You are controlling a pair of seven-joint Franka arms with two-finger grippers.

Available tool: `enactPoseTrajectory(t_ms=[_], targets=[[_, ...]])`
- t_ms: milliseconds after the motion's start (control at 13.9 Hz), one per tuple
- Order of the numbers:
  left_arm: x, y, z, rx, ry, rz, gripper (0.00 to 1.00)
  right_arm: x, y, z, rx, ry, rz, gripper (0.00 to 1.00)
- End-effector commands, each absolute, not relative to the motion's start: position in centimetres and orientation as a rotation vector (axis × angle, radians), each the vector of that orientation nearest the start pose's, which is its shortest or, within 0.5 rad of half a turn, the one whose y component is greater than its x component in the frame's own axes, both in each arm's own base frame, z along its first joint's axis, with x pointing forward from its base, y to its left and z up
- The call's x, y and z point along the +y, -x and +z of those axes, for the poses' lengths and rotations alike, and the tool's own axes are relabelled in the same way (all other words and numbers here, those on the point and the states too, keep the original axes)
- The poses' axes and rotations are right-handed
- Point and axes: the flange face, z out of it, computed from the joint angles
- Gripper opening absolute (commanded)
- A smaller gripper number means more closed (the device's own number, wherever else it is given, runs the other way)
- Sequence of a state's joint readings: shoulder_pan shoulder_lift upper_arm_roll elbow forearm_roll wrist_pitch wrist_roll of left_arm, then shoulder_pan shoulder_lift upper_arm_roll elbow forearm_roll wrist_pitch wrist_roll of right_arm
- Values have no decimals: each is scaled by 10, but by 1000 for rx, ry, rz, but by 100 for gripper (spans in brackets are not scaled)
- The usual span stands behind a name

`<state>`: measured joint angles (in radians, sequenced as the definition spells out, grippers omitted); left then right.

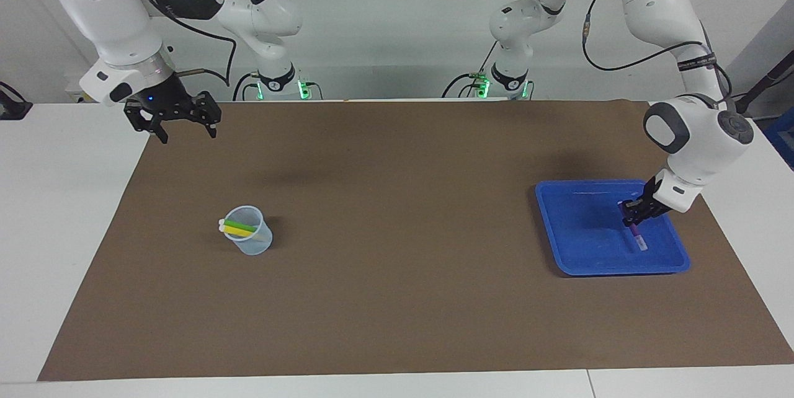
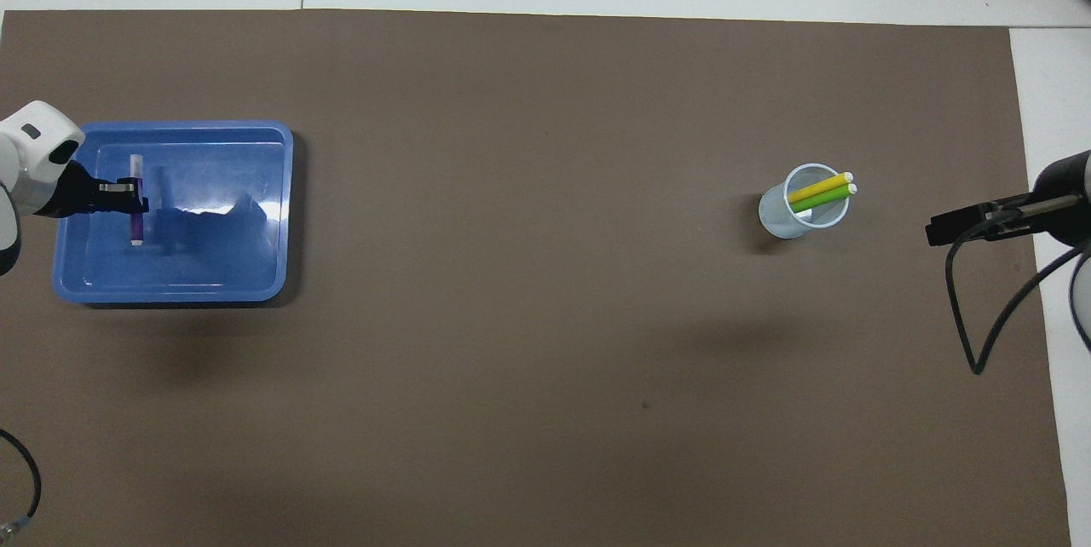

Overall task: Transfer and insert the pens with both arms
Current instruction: 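Lift the purple pen with the left gripper toward the right gripper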

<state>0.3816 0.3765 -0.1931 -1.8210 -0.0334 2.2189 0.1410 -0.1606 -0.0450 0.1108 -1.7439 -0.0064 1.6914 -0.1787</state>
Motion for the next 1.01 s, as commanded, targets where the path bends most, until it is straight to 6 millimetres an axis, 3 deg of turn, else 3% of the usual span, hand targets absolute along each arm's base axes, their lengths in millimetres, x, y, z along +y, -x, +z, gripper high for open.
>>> enactPoseTrajectory(t_ms=[0, 144, 431, 646, 790, 933], targets=[[95, -643, 360, -325, 3248, -29, 2, -26, -536, 575, -179, 3174, 29, 100], [72, -645, 367, -477, 3244, -8, 2, -26, -533, 573, -178, 3172, 34, 100], [36, -647, 385, -999, 3283, 22, 2, -25, -534, 573, -177, 3161, 27, 100], [-8, -648, 396, -1206, 3222, 57, 2, -25, -532, 565, -170, 3154, 16, 100], [-33, -647, 403, -1423, 3163, 96, 2, -25, -534, 566, -88, 3037, -44, 100], [-63, -648, 413, -1653, 3065, 92, 2, -11, -537, 566, 18, 2935, -63, 100]])
